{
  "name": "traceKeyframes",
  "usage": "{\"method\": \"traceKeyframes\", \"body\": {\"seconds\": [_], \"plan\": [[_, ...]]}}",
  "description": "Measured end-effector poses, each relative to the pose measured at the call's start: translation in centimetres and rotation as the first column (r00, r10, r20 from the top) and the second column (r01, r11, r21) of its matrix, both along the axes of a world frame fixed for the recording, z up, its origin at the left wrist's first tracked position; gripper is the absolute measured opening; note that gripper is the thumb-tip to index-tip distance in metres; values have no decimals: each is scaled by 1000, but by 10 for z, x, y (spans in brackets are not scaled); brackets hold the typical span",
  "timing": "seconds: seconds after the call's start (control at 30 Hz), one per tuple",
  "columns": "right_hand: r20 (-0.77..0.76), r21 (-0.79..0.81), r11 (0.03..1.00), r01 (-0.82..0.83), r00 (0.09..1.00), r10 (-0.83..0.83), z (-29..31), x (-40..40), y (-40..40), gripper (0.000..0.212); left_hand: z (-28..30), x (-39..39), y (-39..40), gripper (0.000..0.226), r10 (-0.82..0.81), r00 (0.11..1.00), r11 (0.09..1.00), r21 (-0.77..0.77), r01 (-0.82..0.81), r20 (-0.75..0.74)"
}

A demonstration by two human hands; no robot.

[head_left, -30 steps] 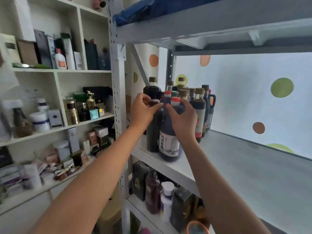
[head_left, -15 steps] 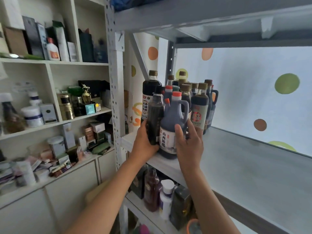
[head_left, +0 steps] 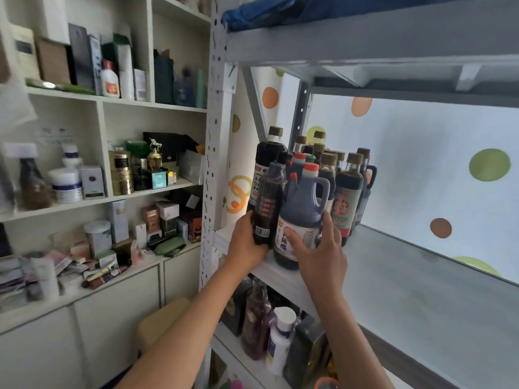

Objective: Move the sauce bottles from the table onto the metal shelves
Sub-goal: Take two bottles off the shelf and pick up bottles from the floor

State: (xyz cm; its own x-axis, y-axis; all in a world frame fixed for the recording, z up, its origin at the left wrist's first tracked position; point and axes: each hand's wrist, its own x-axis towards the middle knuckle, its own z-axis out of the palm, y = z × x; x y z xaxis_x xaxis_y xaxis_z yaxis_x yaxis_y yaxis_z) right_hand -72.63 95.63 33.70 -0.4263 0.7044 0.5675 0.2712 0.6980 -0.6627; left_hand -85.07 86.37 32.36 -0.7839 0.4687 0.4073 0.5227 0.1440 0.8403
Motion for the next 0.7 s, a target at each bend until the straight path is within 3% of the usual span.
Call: {"method": "traceKeyframes", "body": {"seconds": [0.2,0.4,0.57,0.7], "plan": [[-4,3,1000,-7,1000,7,3,1,-2,94,1,-8,6,66,127,989,992,-15,-129,-78],[-47,-23,999,-35,998,34,2,0,-4,93,-8,-11,-7,69,-8,998,998,55,4,65],[-77,-46,997,-66,995,62,2,-2,-3,93,-3,-9,3,58,38,998,999,1,-38,-58],[-66,-54,996,-71,996,68,1,-2,-2,93,1,-10,11,65,117,991,993,5,-117,-70]]}}
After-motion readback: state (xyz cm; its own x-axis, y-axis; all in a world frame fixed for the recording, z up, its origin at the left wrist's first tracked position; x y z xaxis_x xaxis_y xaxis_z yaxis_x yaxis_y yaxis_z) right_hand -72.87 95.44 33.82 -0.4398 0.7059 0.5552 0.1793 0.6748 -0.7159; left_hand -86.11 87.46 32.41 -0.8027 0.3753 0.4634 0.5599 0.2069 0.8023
